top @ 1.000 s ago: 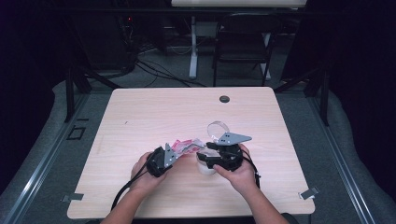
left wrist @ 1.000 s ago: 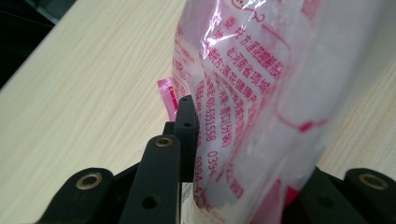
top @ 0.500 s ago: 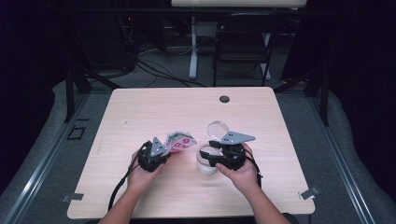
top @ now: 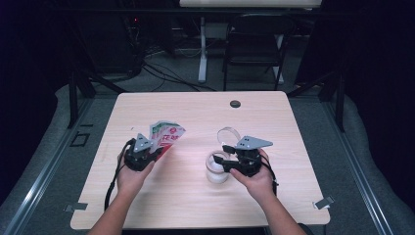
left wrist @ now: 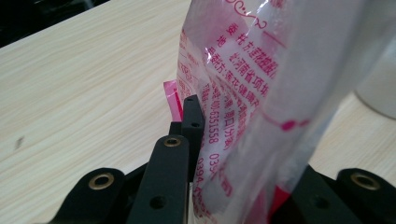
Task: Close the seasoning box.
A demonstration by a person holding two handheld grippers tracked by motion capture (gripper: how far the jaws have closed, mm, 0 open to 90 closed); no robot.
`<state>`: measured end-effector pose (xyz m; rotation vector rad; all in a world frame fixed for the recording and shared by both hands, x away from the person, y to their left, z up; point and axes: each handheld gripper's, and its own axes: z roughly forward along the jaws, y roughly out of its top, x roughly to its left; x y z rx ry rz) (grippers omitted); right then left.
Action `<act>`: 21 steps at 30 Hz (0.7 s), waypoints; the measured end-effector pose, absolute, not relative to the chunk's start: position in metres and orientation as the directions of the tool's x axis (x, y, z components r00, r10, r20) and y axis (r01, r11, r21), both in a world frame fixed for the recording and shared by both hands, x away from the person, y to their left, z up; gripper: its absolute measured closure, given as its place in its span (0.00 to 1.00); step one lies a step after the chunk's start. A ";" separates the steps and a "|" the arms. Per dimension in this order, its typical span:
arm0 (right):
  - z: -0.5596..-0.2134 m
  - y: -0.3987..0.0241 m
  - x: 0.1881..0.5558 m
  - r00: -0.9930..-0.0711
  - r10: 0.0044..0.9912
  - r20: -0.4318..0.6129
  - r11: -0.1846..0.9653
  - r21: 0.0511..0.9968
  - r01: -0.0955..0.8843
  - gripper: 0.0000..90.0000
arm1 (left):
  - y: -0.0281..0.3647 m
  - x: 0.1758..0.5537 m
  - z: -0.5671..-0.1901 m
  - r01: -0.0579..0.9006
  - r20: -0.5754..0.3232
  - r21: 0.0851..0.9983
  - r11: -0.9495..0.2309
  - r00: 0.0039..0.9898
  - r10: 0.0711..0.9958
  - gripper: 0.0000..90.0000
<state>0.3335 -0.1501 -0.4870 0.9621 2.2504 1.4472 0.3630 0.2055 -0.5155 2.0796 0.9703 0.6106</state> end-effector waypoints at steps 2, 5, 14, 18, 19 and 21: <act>-0.487 -0.150 0.333 -0.733 0.673 0.100 0.272 0.888 0.371 0.53 | 0.216 0.362 -0.515 0.447 0.111 0.785 -0.429 0.579 0.808 0.89; -0.487 -0.150 0.332 -0.737 0.670 0.092 0.278 0.889 0.364 0.55 | 0.230 0.361 -0.515 0.459 0.120 0.783 -0.419 0.550 0.827 0.89; -0.489 -0.152 0.333 -0.740 0.666 0.095 0.282 0.886 0.368 0.58 | 0.262 0.357 -0.524 0.493 0.121 0.797 -0.350 0.438 0.891 0.89; -0.489 -0.151 0.333 -0.741 0.666 0.087 0.290 0.885 0.363 0.58 | 0.270 0.358 -0.529 0.515 0.140 0.781 -0.353 0.407 0.903 0.89; -0.489 -0.151 0.333 -0.742 0.665 0.087 0.289 0.886 0.363 0.58 | 0.270 0.358 -0.529 0.519 0.146 0.779 -0.352 0.396 0.907 0.89; -0.488 -0.152 0.332 -0.741 0.666 0.085 0.289 0.887 0.361 0.58 | 0.273 0.358 -0.531 0.527 0.139 0.776 -0.346 0.392 0.910 0.89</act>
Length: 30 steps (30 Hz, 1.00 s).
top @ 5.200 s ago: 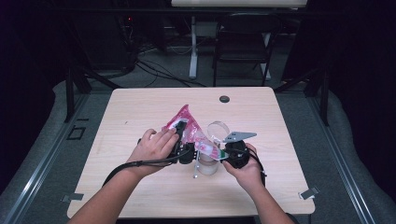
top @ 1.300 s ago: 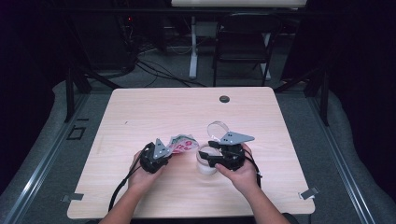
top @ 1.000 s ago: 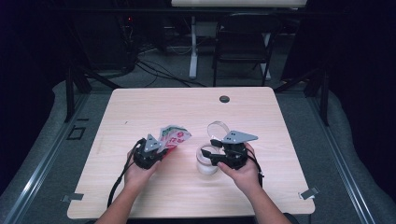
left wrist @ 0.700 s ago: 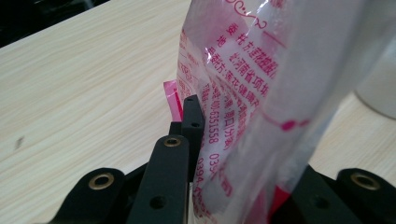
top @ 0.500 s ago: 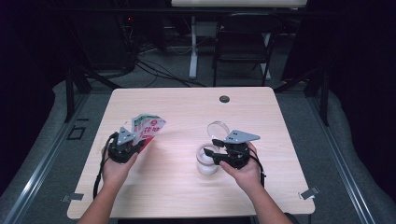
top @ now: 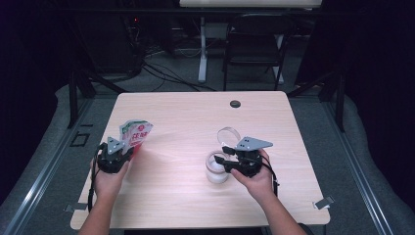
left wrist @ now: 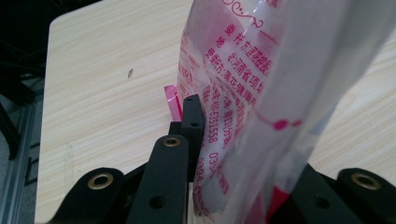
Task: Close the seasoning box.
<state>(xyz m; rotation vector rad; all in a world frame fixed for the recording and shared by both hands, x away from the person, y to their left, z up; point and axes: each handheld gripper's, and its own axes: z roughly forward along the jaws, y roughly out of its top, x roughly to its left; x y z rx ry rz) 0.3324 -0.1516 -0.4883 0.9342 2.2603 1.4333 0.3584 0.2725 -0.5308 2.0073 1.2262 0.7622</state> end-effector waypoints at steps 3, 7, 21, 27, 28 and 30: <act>-0.487 -0.152 0.332 -0.737 0.671 0.083 0.285 0.889 0.359 0.58 | 0.276 0.359 -0.535 0.546 0.097 0.775 -0.317 0.392 0.915 0.89; -0.486 -0.152 0.333 -0.736 0.672 0.087 0.275 0.893 0.357 0.58 | 0.278 0.360 -0.541 0.556 0.083 0.776 -0.298 0.379 0.922 0.89; -0.486 -0.151 0.333 -0.741 0.666 0.084 0.277 0.894 0.351 0.58 | 0.275 0.359 -0.544 0.559 0.083 0.770 -0.307 0.389 0.917 0.85; -0.486 -0.150 0.333 -0.743 0.665 0.082 0.283 0.893 0.351 0.58 | 0.272 0.358 -0.545 0.556 0.079 0.767 -0.321 0.414 0.907 0.79; -0.486 -0.150 0.333 -0.743 0.664 0.082 0.283 0.893 0.351 0.58 | 0.271 0.357 -0.545 0.551 0.081 0.768 -0.327 0.423 0.903 0.76; -0.486 -0.149 0.333 -0.744 0.664 0.082 0.283 0.893 0.351 0.58 | 0.270 0.356 -0.544 0.539 0.095 0.766 -0.350 0.443 0.891 0.71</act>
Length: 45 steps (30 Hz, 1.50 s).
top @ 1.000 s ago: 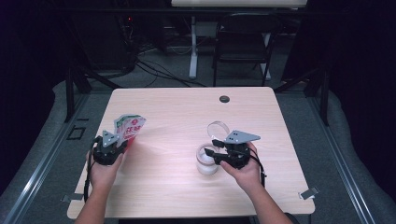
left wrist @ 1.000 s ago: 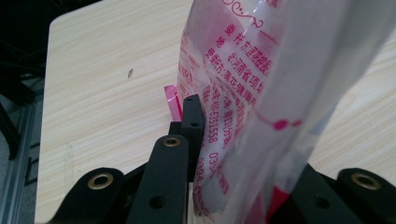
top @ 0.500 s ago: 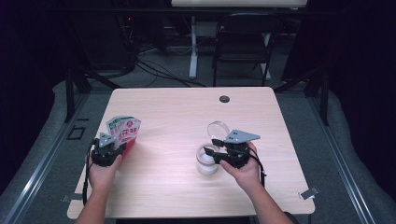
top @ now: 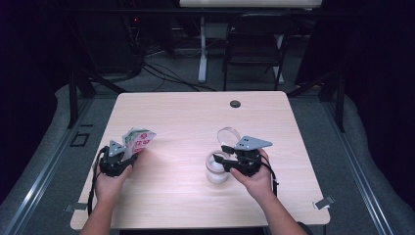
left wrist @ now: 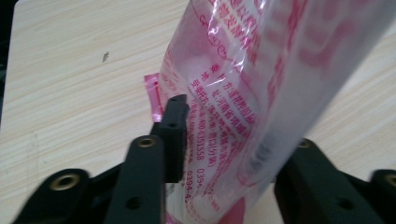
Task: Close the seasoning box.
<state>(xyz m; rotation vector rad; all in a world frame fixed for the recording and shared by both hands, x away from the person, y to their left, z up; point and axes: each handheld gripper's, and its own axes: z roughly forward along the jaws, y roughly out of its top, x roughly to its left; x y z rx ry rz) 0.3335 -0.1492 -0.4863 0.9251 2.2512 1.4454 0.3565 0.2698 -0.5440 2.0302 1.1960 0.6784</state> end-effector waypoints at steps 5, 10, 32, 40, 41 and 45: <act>-0.486 -0.146 0.333 -0.749 0.657 0.081 0.280 0.897 0.342 0.56 | 0.261 0.353 -0.544 0.508 0.146 0.758 -0.409 0.479 0.866 0.52; -0.486 -0.144 0.333 -0.751 0.656 0.074 0.286 0.897 0.338 0.54 | 0.255 0.351 -0.544 0.482 0.166 0.769 -0.420 0.485 0.859 0.42; -0.483 -0.141 0.332 -0.761 0.646 0.065 0.297 0.897 0.328 0.56 | 0.230 0.337 -0.529 0.411 0.131 0.811 -0.416 0.565 0.815 0.43; -0.481 -0.144 0.330 -0.750 0.659 0.062 0.285 0.902 0.325 0.59 | 0.207 0.333 -0.530 0.394 0.133 0.797 -0.459 0.627 0.768 0.43; -0.481 -0.144 0.331 -0.749 0.659 0.066 0.278 0.904 0.324 0.59 | 0.205 0.332 -0.531 0.393 0.130 0.795 -0.462 0.634 0.762 0.43; -0.480 -0.145 0.330 -0.751 0.656 0.077 0.271 0.905 0.329 0.59 | 0.195 0.331 -0.531 0.383 0.132 0.790 -0.480 0.657 0.742 0.43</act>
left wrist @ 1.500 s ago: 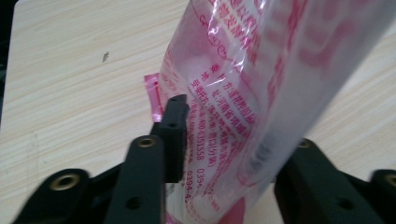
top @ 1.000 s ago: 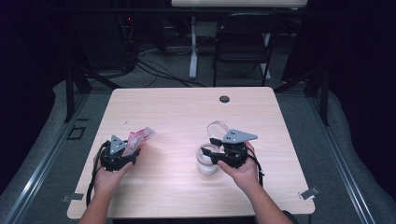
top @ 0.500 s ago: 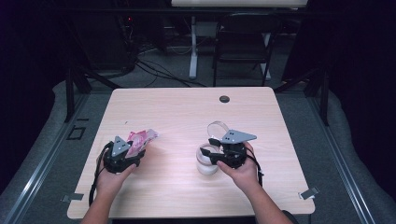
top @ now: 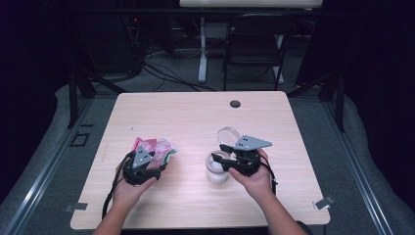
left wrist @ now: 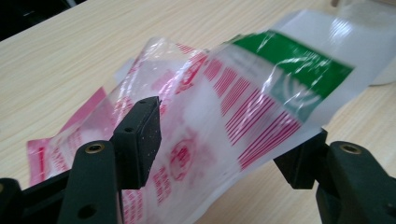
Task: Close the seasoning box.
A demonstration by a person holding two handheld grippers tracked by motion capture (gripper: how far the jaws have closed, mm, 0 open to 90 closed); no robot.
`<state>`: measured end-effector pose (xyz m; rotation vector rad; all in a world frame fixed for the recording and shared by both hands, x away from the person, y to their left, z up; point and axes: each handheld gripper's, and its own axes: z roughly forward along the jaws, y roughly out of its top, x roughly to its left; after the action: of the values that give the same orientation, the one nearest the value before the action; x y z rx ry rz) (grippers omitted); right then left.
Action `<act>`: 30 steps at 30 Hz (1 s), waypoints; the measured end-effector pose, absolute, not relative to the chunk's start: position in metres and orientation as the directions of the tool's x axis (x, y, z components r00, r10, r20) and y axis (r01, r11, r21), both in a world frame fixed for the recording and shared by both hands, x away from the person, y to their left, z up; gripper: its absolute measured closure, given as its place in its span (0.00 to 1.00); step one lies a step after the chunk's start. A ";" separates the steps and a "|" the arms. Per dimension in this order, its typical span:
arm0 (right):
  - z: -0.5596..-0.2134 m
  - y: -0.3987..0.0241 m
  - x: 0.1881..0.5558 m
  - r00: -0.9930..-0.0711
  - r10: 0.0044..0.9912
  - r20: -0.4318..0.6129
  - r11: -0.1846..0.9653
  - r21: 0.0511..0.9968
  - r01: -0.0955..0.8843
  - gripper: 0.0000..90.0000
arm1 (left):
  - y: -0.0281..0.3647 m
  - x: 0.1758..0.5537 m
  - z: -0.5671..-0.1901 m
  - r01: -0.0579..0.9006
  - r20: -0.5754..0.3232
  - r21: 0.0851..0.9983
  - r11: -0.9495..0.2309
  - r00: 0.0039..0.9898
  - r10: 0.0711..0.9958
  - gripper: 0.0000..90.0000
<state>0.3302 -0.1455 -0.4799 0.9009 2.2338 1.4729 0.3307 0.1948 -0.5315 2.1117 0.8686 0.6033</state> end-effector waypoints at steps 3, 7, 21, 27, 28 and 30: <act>-0.479 -0.146 0.329 -0.752 0.655 0.078 0.265 0.908 0.325 0.60 | 0.187 0.329 -0.532 0.370 0.138 0.786 -0.494 0.675 0.725 0.43; -0.476 -0.148 0.327 -0.751 0.656 0.072 0.265 0.910 0.319 0.62 | 0.179 0.328 -0.531 0.357 0.143 0.783 -0.510 0.694 0.706 0.43; -0.465 -0.168 0.319 -0.721 0.689 0.070 0.245 0.914 0.322 0.69 | 0.159 0.330 -0.530 0.325 0.143 0.785 -0.527 0.733 0.665 0.43; -0.464 -0.181 0.317 -0.693 0.717 0.077 0.220 0.918 0.329 0.72 | 0.151 0.332 -0.529 0.310 0.138 0.791 -0.528 0.749 0.648 0.43; -0.463 -0.186 0.317 -0.683 0.726 0.080 0.215 0.917 0.336 0.72 | 0.150 0.333 -0.529 0.309 0.138 0.790 -0.529 0.751 0.646 0.43; -0.463 -0.191 0.317 -0.673 0.735 0.088 0.203 0.918 0.341 0.72 | 0.149 0.333 -0.529 0.307 0.140 0.788 -0.533 0.754 0.641 0.43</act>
<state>0.3170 -0.1913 -0.4632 1.0053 2.1145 1.4636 0.3330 0.1491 -0.5289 2.1552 0.7082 0.5372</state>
